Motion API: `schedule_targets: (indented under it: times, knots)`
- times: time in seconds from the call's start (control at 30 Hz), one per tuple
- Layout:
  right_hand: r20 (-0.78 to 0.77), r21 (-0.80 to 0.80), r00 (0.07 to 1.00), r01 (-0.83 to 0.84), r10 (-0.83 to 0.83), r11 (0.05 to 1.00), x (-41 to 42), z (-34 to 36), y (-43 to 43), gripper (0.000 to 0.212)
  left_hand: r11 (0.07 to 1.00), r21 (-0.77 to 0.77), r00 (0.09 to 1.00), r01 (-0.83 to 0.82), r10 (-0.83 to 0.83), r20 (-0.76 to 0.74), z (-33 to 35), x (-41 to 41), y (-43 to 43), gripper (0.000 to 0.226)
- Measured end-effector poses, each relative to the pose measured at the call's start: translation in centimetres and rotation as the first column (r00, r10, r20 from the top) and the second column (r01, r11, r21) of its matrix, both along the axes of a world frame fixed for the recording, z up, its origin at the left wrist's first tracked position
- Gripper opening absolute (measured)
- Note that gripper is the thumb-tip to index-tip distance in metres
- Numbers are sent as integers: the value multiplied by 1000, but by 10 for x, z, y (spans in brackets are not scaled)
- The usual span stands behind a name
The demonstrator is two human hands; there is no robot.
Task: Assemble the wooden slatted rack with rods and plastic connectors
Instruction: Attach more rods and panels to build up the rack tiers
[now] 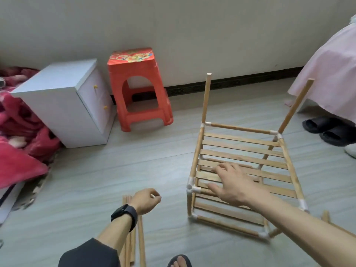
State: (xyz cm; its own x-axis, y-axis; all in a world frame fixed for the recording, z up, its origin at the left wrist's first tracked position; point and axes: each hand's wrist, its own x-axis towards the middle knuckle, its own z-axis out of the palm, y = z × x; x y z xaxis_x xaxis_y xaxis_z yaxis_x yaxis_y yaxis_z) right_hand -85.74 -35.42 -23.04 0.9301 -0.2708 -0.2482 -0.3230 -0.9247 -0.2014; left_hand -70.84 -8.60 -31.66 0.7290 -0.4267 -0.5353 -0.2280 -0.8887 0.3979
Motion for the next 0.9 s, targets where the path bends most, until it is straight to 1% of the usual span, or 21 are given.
schedule_targets:
  times: [0.07,0.13,0.2,0.27,0.33,0.4,0.47,0.53,0.6,0.7,0.77,0.8,0.9]
  knots:
    - [-34,-4,994,-102,102,995,18,-5,20,70,995,58,994,-77,81,-72,-38,-11,34,34]
    - [-55,5,988,-145,145,989,32,-16,37,74,979,128,980,-157,170,-104,-68,-24,58,44]
    - [-57,11,990,-128,129,992,38,-29,50,78,952,186,959,-243,265,-103,-93,-34,73,53]
    - [-18,-55,995,-101,100,993,34,-47,60,78,923,248,945,-293,319,-70,-115,-42,80,60]
    - [103,-147,992,-57,73,988,26,-63,69,77,902,306,943,-304,331,-40,-129,-50,79,59]
    - [194,-142,981,-4,31,990,20,-74,77,71,887,358,946,-291,324,-33,-140,-57,73,58]
    - [228,-137,973,18,14,990,17,-81,83,66,877,396,956,-271,295,1,-149,-63,65,59]
    - [261,-171,965,28,18,985,14,-81,84,64,866,428,964,-257,263,46,-155,-66,58,58]
    - [259,-181,966,29,19,983,17,-81,78,63,859,436,962,-270,260,82,-161,-68,52,55]
    - [242,-171,970,44,-1,984,28,-79,69,65,838,411,933,-359,329,143,-168,-71,50,53]
    - [230,-183,973,43,0,982,32,-79,67,66,820,405,914,-404,376,151,-173,-72,52,59]
    - [226,-192,974,44,1,980,33,-80,68,65,816,411,913,-407,379,152,-176,-71,53,59]
    - [245,-197,969,54,-4,979,33,-81,69,64,815,436,921,-381,374,106,-179,-68,55,47]
